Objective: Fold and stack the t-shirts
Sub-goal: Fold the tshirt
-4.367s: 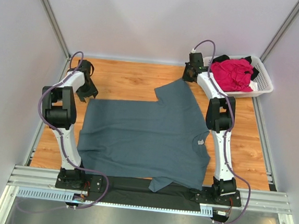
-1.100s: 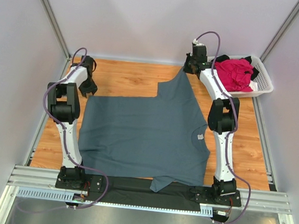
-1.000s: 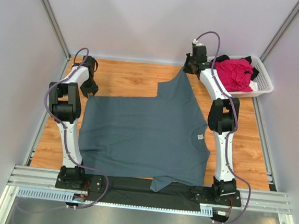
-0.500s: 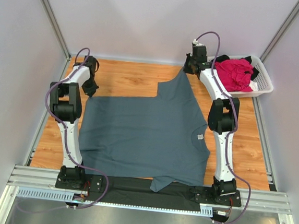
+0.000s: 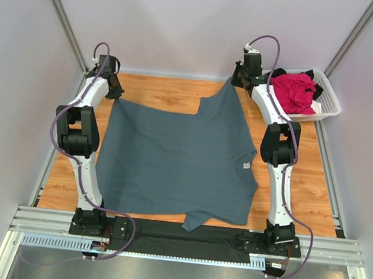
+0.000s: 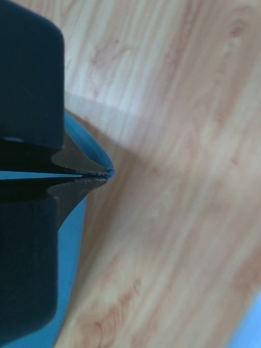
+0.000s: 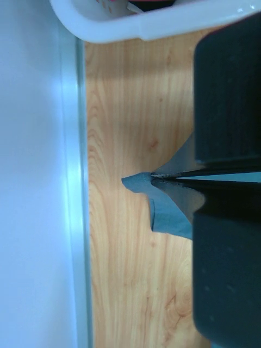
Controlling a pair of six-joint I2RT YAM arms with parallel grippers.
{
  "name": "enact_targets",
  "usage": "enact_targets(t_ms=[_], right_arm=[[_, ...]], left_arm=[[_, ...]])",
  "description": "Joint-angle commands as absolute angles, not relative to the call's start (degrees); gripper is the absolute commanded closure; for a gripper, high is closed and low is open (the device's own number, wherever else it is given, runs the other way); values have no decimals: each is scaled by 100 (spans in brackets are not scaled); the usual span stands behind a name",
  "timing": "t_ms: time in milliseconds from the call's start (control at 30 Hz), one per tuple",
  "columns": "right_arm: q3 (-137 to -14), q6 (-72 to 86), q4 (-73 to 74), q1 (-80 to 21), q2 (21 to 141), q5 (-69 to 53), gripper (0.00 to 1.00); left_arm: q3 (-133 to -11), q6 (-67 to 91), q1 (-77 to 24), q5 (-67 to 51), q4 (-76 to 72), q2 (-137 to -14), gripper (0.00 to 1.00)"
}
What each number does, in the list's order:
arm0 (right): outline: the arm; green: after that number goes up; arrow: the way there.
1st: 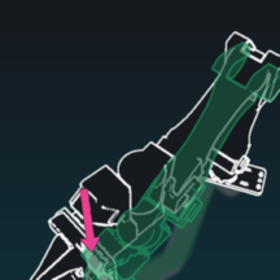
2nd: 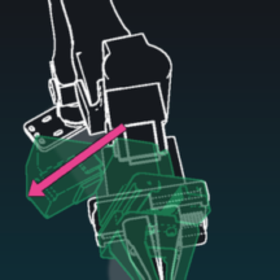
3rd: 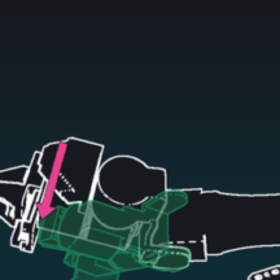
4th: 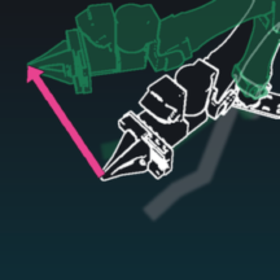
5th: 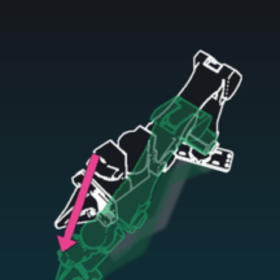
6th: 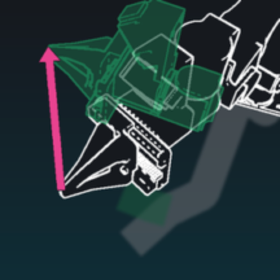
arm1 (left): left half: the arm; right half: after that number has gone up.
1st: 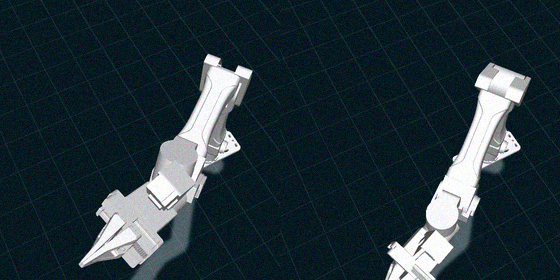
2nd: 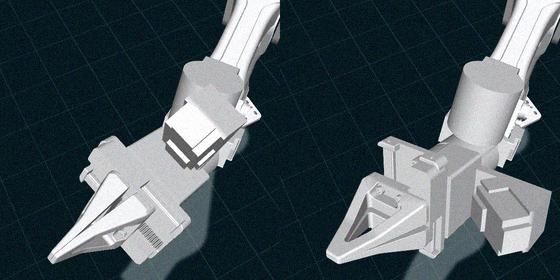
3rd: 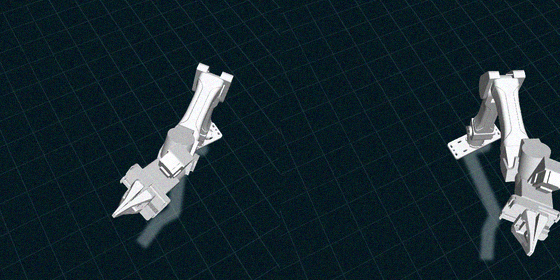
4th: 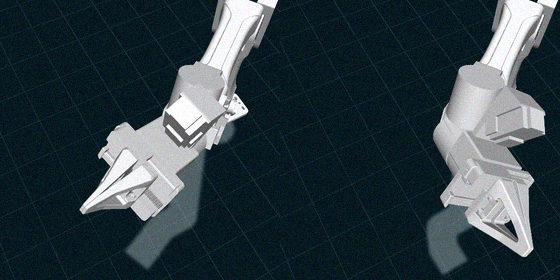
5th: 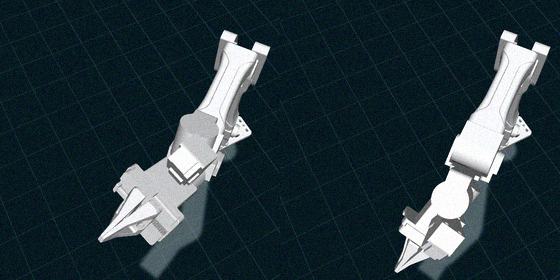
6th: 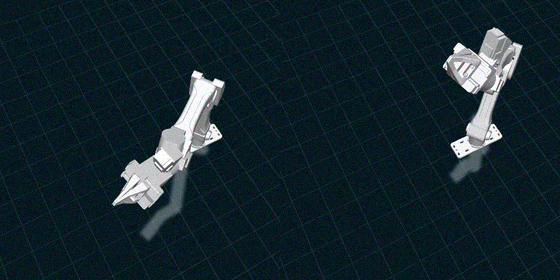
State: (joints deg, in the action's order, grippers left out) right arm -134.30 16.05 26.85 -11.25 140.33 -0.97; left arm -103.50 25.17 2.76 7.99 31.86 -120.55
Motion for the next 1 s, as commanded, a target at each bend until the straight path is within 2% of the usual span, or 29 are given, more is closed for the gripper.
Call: enact_targets(t_ms=[0,433,700,967], right_arm=[[-13807,1591,2049,-1028,13474,-132,100],[-13167,1187,1257,-967,12069,-940,100],[-11998,1099,1002,-975,10347,-1616,100],[-10478,871,1018,-984,8309,-1696,100]], left_arm=[[-10731,2057,325,528,2348,-11602,100],[-10697,1591,316,35,2030,-10523,100],[-10012,1354,316,44,2284,-9012,100],[-9563,1406,325,-202,2794,-7595,100]])
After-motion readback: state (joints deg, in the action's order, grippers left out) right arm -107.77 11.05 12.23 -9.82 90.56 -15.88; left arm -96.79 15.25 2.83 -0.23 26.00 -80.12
